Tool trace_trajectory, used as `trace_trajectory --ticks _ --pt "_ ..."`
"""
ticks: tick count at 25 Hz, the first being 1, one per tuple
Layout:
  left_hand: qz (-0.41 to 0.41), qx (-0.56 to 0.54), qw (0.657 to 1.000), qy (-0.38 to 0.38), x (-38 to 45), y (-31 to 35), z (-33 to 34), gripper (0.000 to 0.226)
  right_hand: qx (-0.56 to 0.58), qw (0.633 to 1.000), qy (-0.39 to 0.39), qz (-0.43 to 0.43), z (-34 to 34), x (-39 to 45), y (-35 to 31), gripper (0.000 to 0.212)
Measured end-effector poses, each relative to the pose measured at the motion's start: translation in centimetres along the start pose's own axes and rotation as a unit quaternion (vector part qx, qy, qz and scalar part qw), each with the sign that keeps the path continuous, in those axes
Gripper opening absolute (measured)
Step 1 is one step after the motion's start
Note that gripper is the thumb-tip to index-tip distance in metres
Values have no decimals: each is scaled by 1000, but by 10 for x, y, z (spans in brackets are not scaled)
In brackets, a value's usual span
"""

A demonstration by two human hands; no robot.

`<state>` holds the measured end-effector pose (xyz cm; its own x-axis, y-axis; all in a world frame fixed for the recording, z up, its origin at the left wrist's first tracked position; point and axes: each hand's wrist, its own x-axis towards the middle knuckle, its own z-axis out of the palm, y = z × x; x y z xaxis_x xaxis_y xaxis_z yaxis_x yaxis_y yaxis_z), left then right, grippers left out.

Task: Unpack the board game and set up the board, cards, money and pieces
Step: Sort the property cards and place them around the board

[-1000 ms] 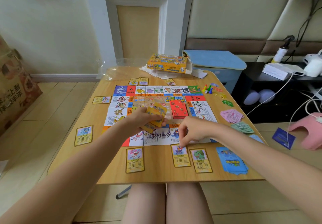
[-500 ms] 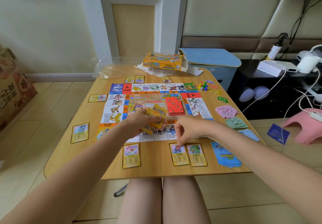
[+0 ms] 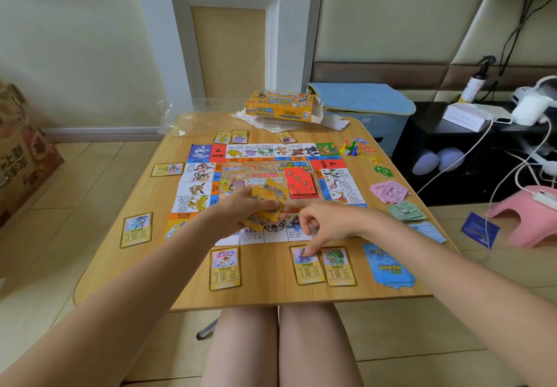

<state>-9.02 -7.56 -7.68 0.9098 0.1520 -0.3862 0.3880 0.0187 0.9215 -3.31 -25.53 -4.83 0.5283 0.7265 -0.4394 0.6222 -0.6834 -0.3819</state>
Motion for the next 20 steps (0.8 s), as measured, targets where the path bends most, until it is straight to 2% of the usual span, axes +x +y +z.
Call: trace_trajectory --ticks 5,9,11,15,20 --pt "-4 -5 1000 2 -4 2 -2 45 0 1000 22 2 4 4 2 32" --pt "-2 -12 1000 -7 -7 6 -3 42 82 996 35 -6 -12 -3 5 30" --pt "-6 -11 1000 -8 -6 5 -3 45 39 999 27 14 -25 -12 12 32" --pt "-15 0 1000 2 -4 2 1 49 -89 989 -87 74 -16 -17 25 37" --pt "-11 3 1000 20 -2 4 6 37 -81 993 -66 61 -9 -9 28 38"
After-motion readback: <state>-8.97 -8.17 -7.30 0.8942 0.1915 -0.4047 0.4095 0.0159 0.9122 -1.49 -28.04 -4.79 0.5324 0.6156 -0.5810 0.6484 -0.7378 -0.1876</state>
